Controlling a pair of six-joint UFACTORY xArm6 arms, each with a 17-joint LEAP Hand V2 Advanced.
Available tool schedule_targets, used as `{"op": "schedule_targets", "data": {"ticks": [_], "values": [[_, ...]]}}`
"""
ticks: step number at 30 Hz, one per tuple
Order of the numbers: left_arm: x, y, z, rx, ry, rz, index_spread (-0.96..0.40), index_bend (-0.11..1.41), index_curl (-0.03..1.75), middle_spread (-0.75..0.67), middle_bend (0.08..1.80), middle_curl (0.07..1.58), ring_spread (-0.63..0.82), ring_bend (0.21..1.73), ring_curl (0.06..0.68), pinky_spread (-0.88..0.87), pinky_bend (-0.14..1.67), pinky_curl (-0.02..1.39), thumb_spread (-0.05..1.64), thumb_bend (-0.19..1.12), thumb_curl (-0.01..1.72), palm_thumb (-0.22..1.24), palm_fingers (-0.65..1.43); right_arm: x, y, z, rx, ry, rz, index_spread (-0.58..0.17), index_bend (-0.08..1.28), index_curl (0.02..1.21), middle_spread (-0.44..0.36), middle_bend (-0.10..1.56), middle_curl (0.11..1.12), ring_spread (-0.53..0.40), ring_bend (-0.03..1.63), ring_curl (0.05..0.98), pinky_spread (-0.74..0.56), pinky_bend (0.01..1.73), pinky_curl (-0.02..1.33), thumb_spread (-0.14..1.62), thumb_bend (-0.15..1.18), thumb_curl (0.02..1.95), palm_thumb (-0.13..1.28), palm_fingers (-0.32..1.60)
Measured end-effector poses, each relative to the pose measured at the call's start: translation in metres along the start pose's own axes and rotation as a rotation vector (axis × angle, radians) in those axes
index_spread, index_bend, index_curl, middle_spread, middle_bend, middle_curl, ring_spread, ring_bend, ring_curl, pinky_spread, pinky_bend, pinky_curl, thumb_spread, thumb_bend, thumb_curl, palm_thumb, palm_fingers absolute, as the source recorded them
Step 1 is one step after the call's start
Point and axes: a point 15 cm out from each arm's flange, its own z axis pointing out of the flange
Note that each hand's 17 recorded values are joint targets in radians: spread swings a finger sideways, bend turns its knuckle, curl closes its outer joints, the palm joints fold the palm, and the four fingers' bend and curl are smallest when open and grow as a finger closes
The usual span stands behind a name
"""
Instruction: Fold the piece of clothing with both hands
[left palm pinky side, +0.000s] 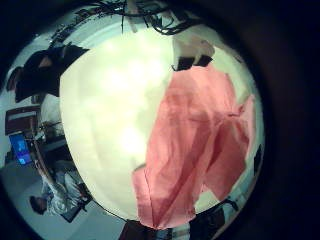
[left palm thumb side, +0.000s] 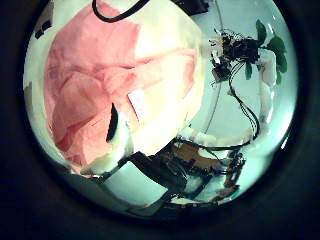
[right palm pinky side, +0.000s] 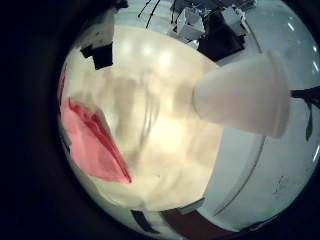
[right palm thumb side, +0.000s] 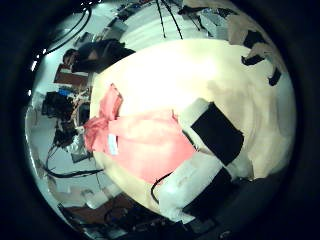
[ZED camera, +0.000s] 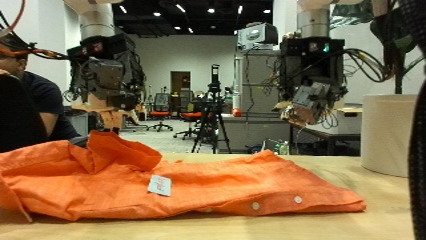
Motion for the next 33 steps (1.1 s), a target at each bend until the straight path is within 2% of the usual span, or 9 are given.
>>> {"op": "schedule_targets", "data": {"ticks": [4, 9, 13, 16, 20, 23, 29, 33], "values": [[0.01, 0.022, -0.006, -0.006, 0.009, 0.018, 0.07, 0.1, 0.49, 0.4, 0.15, 0.42, 0.51, 0.57, 0.233, 0.52, 0.48, 0.33, 1.12, -0.02, 0.39, 0.5, -0.18, 0.012, 0.034, -0.011, -0.027, -0.003, -0.007, -0.403, 0.39, 0.56, -0.13, 0.7, 0.63, -0.214, 1.01, 0.485, -0.15, 0.62, 0.58, 1.52, -0.01, 0.2, 0.56, 0.22], [0.027, 0.057, -0.006, -0.024, 0.012, 0.046, 0.08, 0.12, 0.4, 0.42, 0.15, 0.35, 0.54, 0.53, 0.218, 0.54, 0.44, 0.31, 1.12, -0.02, 0.37, 0.49, -0.15, 0.018, 0.08, -0.021, -0.067, -0.011, -0.076, -0.399, 0.43, 0.54, -0.105, 0.64, 0.58, -0.146, 0.83, 0.423, 0.04, 0.51, 0.52, 1.49, -0.01, 0.19, 0.53, 0.14], [0.04, 0.084, -0.001, -0.042, -0.009, 0.075, 0.08, 0.13, 0.35, 0.42, 0.16, 0.32, 0.55, 0.5, 0.21, 0.54, 0.41, 0.3, 1.12, -0.02, 0.35, 0.49, -0.12, 0.019, 0.107, -0.013, -0.139, -0.018, -0.136, -0.402, 0.42, 0.52, -0.104, 0.56, 0.54, -0.098, 0.71, 0.375, 0.16, 0.48, 0.49, 1.46, 0.0, 0.19, 0.55, 0.08], [0.053, 0.098, 0.008, -0.068, -0.024, 0.1, 0.08, 0.13, 0.32, 0.41, 0.16, 0.3, 0.55, 0.48, 0.207, 0.54, 0.39, 0.3, 1.12, -0.02, 0.35, 0.49, -0.11, 0.022, 0.124, -0.001, -0.21, -0.02, -0.192, -0.403, 0.36, 0.48, -0.093, 0.46, 0.48, -0.033, 0.62, 0.337, 0.23, 0.45, 0.45, 1.4, 0.0, 0.22, 0.6, 0.03], [0.062, 0.118, 0.025, -0.101, -0.019, 0.107, 0.09, 0.13, 0.3, 0.41, 0.16, 0.28, 0.55, 0.47, 0.205, 0.55, 0.37, 0.3, 1.12, -0.02, 0.34, 0.49, -0.1, 0.016, 0.148, 0.026, -0.3, -0.042, -0.231, -0.406, 0.29, 0.43, -0.128, 0.39, 0.43, 0.022, 0.53, 0.297, 0.28, 0.43, 0.42, 1.29, -0.02, 0.23, 0.6, 0.03], [0.066, 0.13, 0.038, -0.121, -0.016, 0.114, 0.09, 0.14, 0.28, 0.41, 0.16, 0.26, 0.56, 0.46, 0.205, 0.54, 0.36, 0.3, 1.12, -0.02, 0.34, 0.49, -0.09, 0.009, 0.166, 0.063, -0.378, -0.056, -0.253, -0.406, 0.25, 0.41, -0.126, 0.34, 0.41, 0.057, 0.48, 0.277, 0.29, 0.41, 0.4, 1.19, -0.03, 0.25, 0.59, 0.03], [0.072, 0.142, 0.059, -0.156, -0.005, 0.114, 0.09, 0.14, 0.26, 0.41, 0.17, 0.25, 0.57, 0.45, 0.204, 0.54, 0.34, 0.3, 1.12, -0.02, 0.33, 0.49, -0.08, -0.014, 0.158, 0.106, -0.418, -0.046, -0.325, -0.397, 0.21, 0.39, -0.09, 0.28, 0.38, 0.082, 0.41, 0.252, 0.3, 0.36, 0.37, 1.09, -0.03, 0.26, 0.57, 0.08], [0.071, 0.143, 0.059, -0.157, -0.004, 0.112, 0.1, 0.14, 0.26, 0.41, 0.17, 0.24, 0.57, 0.45, 0.204, 0.54, 0.35, 0.3, 1.11, -0.02, 0.33, 0.5, -0.08, -0.025, 0.158, 0.128, -0.458, -0.052, -0.342, -0.367, 0.22, 0.39, -0.069, 0.24, 0.36, 0.089, 0.36, 0.238, 0.29, 0.31, 0.35, 1.05, -0.02, 0.28, 0.59, 0.12]]}}
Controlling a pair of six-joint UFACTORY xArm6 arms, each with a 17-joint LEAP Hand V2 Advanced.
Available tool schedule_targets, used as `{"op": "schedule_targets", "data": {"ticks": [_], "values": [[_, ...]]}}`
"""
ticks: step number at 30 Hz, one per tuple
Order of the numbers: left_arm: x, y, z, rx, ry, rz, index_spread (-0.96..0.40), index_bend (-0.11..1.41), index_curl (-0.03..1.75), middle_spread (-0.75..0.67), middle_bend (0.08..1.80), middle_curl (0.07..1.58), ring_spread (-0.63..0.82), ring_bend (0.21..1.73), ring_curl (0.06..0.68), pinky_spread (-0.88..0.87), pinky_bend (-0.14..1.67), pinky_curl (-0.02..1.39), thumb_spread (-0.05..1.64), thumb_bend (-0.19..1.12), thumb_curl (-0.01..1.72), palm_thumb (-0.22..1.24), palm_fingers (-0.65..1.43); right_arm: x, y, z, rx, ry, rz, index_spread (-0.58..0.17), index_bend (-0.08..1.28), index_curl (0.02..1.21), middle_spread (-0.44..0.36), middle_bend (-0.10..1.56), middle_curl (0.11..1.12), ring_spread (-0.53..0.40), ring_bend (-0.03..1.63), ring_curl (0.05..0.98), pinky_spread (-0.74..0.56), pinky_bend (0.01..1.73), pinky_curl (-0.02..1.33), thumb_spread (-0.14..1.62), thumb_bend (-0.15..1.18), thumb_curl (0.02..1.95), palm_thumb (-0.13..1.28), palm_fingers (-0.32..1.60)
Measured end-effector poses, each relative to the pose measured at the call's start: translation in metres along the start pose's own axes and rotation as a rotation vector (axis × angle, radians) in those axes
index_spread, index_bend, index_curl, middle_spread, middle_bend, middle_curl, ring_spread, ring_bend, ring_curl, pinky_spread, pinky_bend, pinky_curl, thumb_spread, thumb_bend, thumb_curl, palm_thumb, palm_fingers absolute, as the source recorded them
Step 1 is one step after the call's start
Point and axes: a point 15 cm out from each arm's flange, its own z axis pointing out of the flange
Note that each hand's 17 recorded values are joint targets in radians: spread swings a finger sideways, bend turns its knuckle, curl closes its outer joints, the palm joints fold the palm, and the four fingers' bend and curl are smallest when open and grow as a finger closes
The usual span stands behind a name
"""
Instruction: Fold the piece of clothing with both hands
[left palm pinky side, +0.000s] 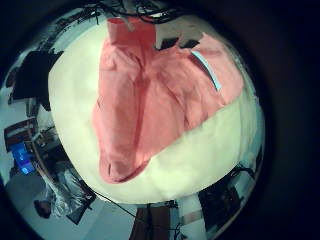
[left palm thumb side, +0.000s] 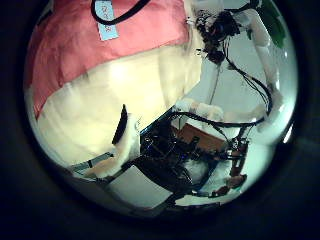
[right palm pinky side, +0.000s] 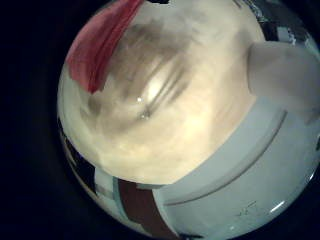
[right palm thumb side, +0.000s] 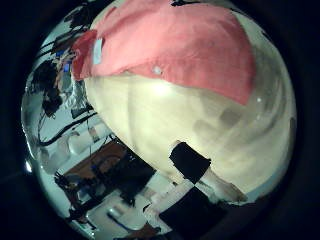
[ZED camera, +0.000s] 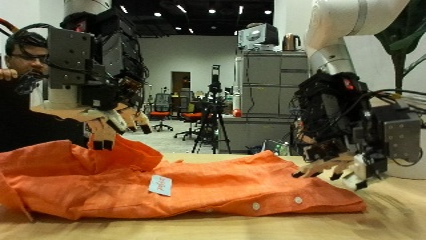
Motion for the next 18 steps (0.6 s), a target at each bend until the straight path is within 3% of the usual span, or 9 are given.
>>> {"op": "schedule_targets", "data": {"ticks": [6, 10, 13, 15, 16, 18], "values": [[0.0, 0.0, -0.006, 0.011, -0.008, -0.006, 0.1, 0.14, 0.25, 0.41, 0.17, 0.23, 0.57, 0.44, 0.205, 0.54, 0.35, 0.31, 1.11, -0.02, 0.33, 0.51, -0.07, 0.009, 0.002, 0.018, -0.065, 0.045, 0.0, -0.313, 0.2, 0.38, -0.04, 0.21, 0.35, 0.072, 0.32, 0.23, 0.26, 0.25, 0.32, 1.01, -0.02, 0.29, 0.61, 0.21], [-0.002, -0.002, -0.014, 0.024, -0.015, -0.006, 0.1, 0.15, 0.25, 0.41, 0.17, 0.23, 0.57, 0.44, 0.205, 0.54, 0.35, 0.31, 1.11, -0.02, 0.32, 0.51, -0.07, 0.007, 0.0, 0.029, -0.1, 0.055, 0.006, -0.295, 0.18, 0.37, -0.057, 0.21, 0.35, 0.056, 0.32, 0.231, 0.24, 0.22, 0.31, 1.01, -0.02, 0.29, 0.62, 0.24], [0.0, -0.002, -0.015, 0.026, -0.016, -0.004, 0.1, 0.15, 0.25, 0.4, 0.17, 0.23, 0.57, 0.44, 0.207, 0.54, 0.34, 0.31, 1.11, -0.02, 0.32, 0.52, -0.06, 0.008, 0.001, 0.03, -0.106, 0.064, 0.01, -0.286, 0.24, 0.39, -0.091, 0.25, 0.36, 0.005, 0.34, 0.23, 0.21, 0.16, 0.29, 1.0, 0.0, 0.31, 0.68, 0.39], [-0.001, -0.001, -0.014, 0.023, -0.017, -0.005, 0.1, 0.15, 0.25, 0.4, 0.17, 0.23, 0.57, 0.44, 0.208, 0.53, 0.35, 0.31, 1.1, -0.02, 0.32, 0.52, -0.06, 0.008, -0.001, 0.028, -0.1, 0.07, 0.011, -0.3, 0.28, 0.41, -0.143, 0.31, 0.38, -0.071, 0.41, 0.245, 0.15, 0.14, 0.25, 0.99, 0.0, 0.34, 0.75, 0.54], [0.0, -0.001, -0.013, 0.021, -0.016, -0.005, 0.1, 0.15, 0.25, 0.4, 0.17, 0.23, 0.57, 0.44, 0.208, 0.53, 0.35, 0.31, 1.1, -0.02, 0.32, 0.52, -0.06, 0.008, -0.001, 0.025, -0.092, 0.073, 0.012, -0.329, 0.3, 0.4, -0.181, 0.4, 0.4, -0.143, 0.53, 0.252, 0.05, 0.16, 0.22, 0.99, 0.01, 0.36, 0.79, 0.88], [0.0, -0.001, -0.014, 0.023, -0.017, -0.004, 0.1, 0.15, 0.25, 0.39, 0.17, 0.23, 0.57, 0.44, 0.209, 0.53, 0.35, 0.31, 1.1, -0.02, 0.32, 0.52, -0.06, 0.009, -0.001, 0.021, -0.082, 0.078, 0.016, -0.348, 0.33, 0.41, -0.207, 0.45, 0.42, -0.202, 0.61, 0.281, -0.06, 0.21, 0.22, 0.99, 0.0, 0.37, 0.82, 1.08]]}}
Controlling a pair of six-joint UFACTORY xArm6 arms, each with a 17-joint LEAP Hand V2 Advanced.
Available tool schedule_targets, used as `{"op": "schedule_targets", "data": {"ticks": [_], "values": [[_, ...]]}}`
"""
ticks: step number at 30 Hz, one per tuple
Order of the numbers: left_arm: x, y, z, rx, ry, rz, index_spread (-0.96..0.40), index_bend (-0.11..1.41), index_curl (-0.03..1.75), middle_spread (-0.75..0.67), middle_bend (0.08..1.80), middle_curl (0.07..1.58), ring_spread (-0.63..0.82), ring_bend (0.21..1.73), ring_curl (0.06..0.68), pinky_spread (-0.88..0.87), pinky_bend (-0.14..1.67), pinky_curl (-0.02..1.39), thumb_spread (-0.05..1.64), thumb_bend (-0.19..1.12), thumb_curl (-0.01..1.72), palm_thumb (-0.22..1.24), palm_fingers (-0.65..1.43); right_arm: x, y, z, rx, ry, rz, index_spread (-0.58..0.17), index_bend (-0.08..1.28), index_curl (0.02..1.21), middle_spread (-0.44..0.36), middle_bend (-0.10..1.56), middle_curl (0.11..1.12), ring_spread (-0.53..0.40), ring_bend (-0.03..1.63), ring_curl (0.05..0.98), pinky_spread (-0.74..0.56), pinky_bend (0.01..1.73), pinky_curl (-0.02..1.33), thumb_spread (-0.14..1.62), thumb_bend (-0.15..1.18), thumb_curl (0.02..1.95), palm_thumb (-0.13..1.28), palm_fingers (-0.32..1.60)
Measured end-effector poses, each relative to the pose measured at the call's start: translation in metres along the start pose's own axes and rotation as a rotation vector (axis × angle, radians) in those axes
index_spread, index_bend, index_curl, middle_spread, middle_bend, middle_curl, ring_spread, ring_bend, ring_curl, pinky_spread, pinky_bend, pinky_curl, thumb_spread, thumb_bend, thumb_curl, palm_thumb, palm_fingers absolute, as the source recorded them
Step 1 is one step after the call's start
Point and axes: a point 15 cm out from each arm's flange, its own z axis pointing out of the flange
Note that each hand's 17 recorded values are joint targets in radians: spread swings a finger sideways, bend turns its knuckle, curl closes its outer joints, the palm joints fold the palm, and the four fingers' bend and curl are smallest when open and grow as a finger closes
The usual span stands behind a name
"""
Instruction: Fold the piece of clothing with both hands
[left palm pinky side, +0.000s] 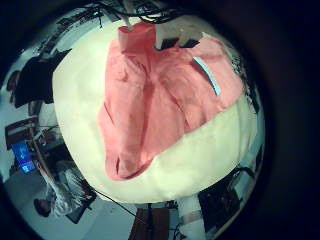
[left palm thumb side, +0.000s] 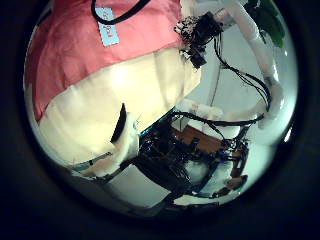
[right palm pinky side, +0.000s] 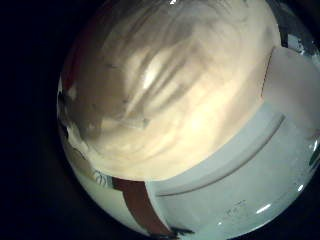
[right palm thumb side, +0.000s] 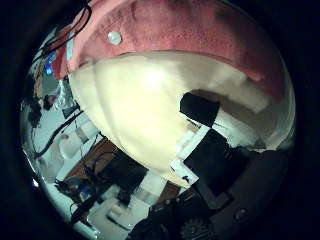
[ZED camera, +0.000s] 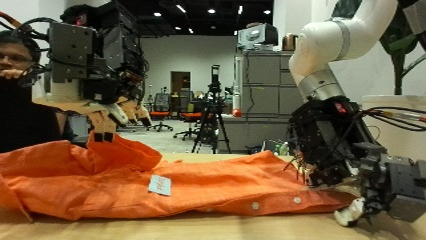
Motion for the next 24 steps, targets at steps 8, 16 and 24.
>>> {"op": "schedule_targets", "data": {"ticks": [8, 16, 24], "values": [[-0.002, 0.002, -0.003, 0.008, -0.001, 0.0, 0.11, 0.15, 0.24, 0.39, 0.17, 0.24, 0.57, 0.44, 0.212, 0.53, 0.34, 0.31, 1.11, -0.02, 0.32, 0.52, -0.06, 0.01, 0.02, -0.01, 0.027, -0.005, 0.023, -0.361, 0.63, 0.62, -0.194, 0.85, 0.6, -0.267, 0.97, 0.468, -0.47, 0.71, 0.4, 1.0, 0.02, 0.44, 0.99, 1.45], [-0.01, 0.006, -0.006, 0.009, -0.012, -0.01, 0.11, 0.15, 0.25, 0.38, 0.18, 0.24, 0.57, 0.43, 0.214, 0.53, 0.34, 0.31, 1.11, -0.02, 0.32, 0.52, -0.05, 0.021, 0.076, -0.005, 0.058, -0.032, 0.066, -0.335, 0.86, 0.77, -0.155, 1.12, 0.71, -0.234, 1.19, 0.575, -0.43, 1.03, 0.56, 1.05, 0.07, 0.53, 1.14, 1.27], [-0.022, 0.016, -0.01, 0.017, -0.01, -0.019, 0.12, 0.15, 0.25, 0.38, 0.18, 0.25, 0.57, 0.43, 0.215, 0.53, 0.34, 0.31, 1.11, -0.02, 0.32, 0.52, -0.05, 0.049, 0.135, -0.046, 0.171, 0.0, 0.136, -0.314, 0.95, 0.85, -0.136, 1.23, 0.76, -0.224, 1.29, 0.634, -0.37, 1.17, 0.64, 1.09, 0.06, 0.61, 1.15, 1.15]]}}
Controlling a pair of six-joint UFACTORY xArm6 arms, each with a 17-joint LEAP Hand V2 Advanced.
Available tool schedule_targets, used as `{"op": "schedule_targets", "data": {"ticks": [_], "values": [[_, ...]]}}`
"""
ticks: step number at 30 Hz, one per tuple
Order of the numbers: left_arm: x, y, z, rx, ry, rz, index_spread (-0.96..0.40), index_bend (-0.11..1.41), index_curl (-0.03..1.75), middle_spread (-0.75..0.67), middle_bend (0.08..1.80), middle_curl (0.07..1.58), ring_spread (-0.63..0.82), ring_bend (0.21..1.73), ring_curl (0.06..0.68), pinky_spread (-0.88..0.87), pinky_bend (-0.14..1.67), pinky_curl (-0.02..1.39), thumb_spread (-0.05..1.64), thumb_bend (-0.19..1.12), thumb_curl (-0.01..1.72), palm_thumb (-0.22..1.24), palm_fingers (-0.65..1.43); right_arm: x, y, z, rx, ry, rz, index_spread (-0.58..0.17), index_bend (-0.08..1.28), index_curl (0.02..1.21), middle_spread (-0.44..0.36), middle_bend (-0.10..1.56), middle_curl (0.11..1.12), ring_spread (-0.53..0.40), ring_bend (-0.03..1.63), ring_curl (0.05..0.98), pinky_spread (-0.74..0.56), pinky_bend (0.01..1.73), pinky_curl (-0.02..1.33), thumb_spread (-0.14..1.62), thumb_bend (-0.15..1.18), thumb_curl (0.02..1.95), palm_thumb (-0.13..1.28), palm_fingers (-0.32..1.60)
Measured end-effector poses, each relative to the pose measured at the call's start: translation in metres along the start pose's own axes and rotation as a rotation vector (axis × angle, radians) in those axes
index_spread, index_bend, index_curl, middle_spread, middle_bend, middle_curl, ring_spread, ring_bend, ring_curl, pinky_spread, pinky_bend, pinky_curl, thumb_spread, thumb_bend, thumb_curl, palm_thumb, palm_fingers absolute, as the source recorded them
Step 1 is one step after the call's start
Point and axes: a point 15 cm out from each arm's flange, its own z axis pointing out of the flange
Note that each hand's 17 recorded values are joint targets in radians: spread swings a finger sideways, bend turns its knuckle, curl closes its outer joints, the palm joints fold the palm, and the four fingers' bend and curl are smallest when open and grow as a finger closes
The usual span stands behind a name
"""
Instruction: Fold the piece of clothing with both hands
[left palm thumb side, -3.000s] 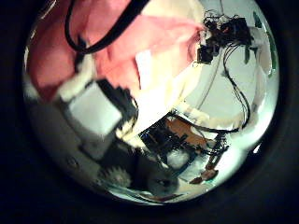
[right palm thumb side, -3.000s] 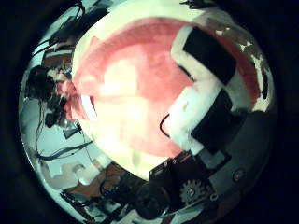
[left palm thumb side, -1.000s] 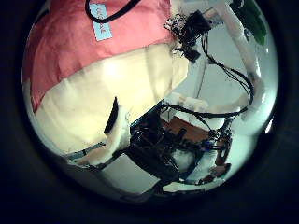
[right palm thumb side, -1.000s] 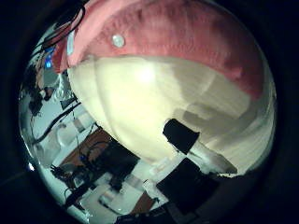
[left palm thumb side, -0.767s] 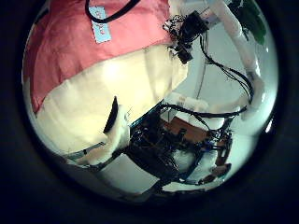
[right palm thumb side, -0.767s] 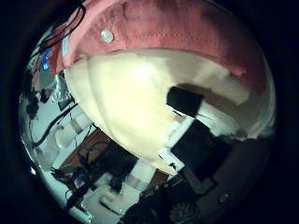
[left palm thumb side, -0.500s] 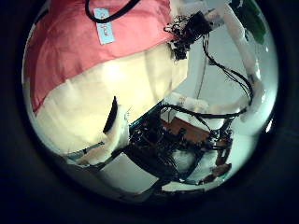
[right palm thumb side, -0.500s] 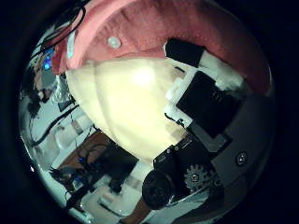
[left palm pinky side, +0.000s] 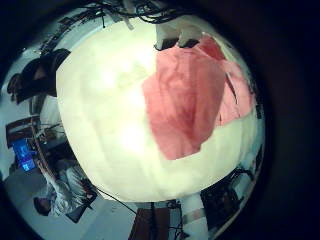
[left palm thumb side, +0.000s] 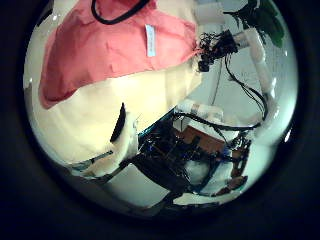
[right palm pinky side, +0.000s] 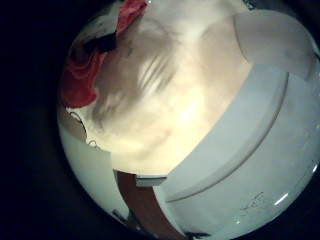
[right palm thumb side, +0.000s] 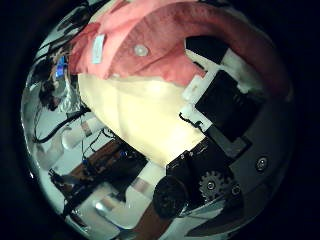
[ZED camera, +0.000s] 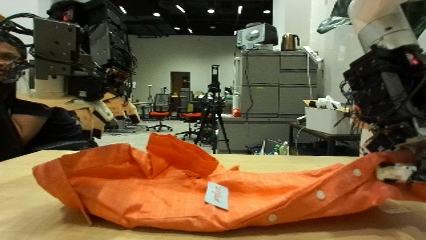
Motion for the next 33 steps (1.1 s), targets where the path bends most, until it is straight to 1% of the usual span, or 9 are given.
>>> {"op": "schedule_targets", "data": {"ticks": [5, 8, 10, 16, 20, 25, 28, 31, 33], "values": [[-0.019, 0.018, 0.003, 0.002, 0.01, -0.032, 0.12, 0.15, 0.25, 0.38, 0.18, 0.25, 0.57, 0.43, 0.218, 0.53, 0.34, 0.31, 1.11, -0.02, 0.32, 0.52, -0.05, 0.006, 0.022, -0.027, 0.014, 0.003, 0.019, -0.306, 0.96, 0.89, -0.13, 1.25, 0.78, -0.222, 1.31, 0.653, -0.35, 1.2, 0.67, 1.11, 0.04, 0.65, 1.15, 1.12], [-0.024, 0.026, 0.001, 0.011, 0.012, -0.044, 0.12, 0.15, 0.25, 0.38, 0.18, 0.25, 0.57, 0.43, 0.218, 0.53, 0.34, 0.32, 1.11, -0.02, 0.32, 0.52, -0.05, 0.011, 0.018, -0.064, 0.075, 0.038, 0.025, -0.304, 0.97, 0.9, -0.128, 1.26, 0.78, -0.221, 1.32, 0.658, -0.34, 1.21, 0.67, 1.12, 0.04, 0.66, 1.15, 1.11], [-0.029, 0.034, 0.003, 0.011, 0.019, -0.053, 0.12, 0.15, 0.25, 0.38, 0.18, 0.25, 0.57, 0.43, 0.219, 0.53, 0.34, 0.32, 1.11, -0.02, 0.32, 0.52, -0.04, 0.0, 0.007, -0.087, 0.107, 0.062, -0.007, -0.303, 0.97, 0.91, -0.127, 1.26, 0.78, -0.219, 1.32, 0.662, -0.33, 1.22, 0.68, 1.13, 0.03, 0.68, 1.15, 1.11], [-0.037, 0.055, 0.009, 0.018, 0.04, -0.077, 0.12, 0.15, 0.25, 0.38, 0.18, 0.25, 0.57, 0.43, 0.22, 0.53, 0.34, 0.32, 1.11, -0.02, 0.32, 0.52, -0.04, -0.081, -0.036, -0.132, 0.17, 0.105, -0.171, -0.301, 0.96, 0.93, -0.125, 1.26, 0.79, -0.219, 1.33, 0.668, -0.33, 1.22, 0.68, 1.14, 0.02, 0.71, 1.15, 1.11], [-0.042, 0.067, 0.013, 0.024, 0.05, -0.088, 0.12, 0.15, 0.25, 0.38, 0.18, 0.26, 0.57, 0.43, 0.22, 0.52, 0.34, 0.32, 1.11, -0.02, 0.32, 0.53, -0.04, -0.163, -0.068, -0.159, 0.222, 0.145, -0.306, -0.302, 0.96, 0.94, -0.125, 1.26, 0.79, -0.219, 1.33, 0.672, -0.32, 1.23, 0.68, 1.15, 0.01, 0.73, 1.15, 1.11], [-0.042, 0.073, 0.014, 0.032, 0.054, -0.096, 0.12, 0.15, 0.25, 0.38, 0.18, 0.26, 0.57, 0.42, 0.22, 0.53, 0.34, 0.32, 1.12, -0.02, 0.33, 0.55, -0.04, -0.242, -0.11, -0.172, 0.247, 0.17, -0.439, -0.302, 0.95, 0.95, -0.124, 1.26, 0.79, -0.219, 1.33, 0.675, -0.32, 1.23, 0.69, 1.16, 0.0, 0.75, 1.15, 1.11], [-0.051, 0.083, 0.013, 0.047, 0.062, -0.121, 0.12, 0.15, 0.25, 0.38, 0.18, 0.26, 0.57, 0.42, 0.22, 0.52, 0.34, 0.32, 1.12, -0.01, 0.33, 0.57, -0.04, -0.29, -0.136, -0.167, 0.237, 0.18, -0.513, -0.303, 0.95, 0.96, -0.131, 1.26, 0.79, -0.219, 1.33, 0.677, -0.32, 1.22, 0.69, 1.17, 0.0, 0.77, 1.15, 1.1], [-0.052, 0.088, 0.013, 0.056, 0.064, -0.13, 0.12, 0.15, 0.26, 0.38, 0.18, 0.26, 0.57, 0.42, 0.22, 0.52, 0.35, 0.32, 1.12, -0.01, 0.33, 0.61, -0.04, -0.318, -0.157, -0.142, 0.193, 0.185, -0.557, -0.304, 0.94, 0.97, -0.134, 1.25, 0.8, -0.219, 1.33, 0.681, -0.32, 1.23, 0.69, 1.18, 0.0, 0.78, 1.15, 1.1], [-0.053, 0.091, 0.015, 0.057, 0.069, -0.132, 0.12, 0.15, 0.26, 0.37, 0.18, 0.26, 0.57, 0.42, 0.22, 0.52, 0.35, 0.32, 1.13, 0.0, 0.33, 0.64, -0.04, -0.346, -0.176, -0.137, 0.208, 0.192, -0.592, -0.305, 0.94, 0.97, -0.136, 1.25, 0.8, -0.219, 1.33, 0.682, -0.32, 1.23, 0.69, 1.19, -0.01, 0.78, 1.15, 1.1]]}}
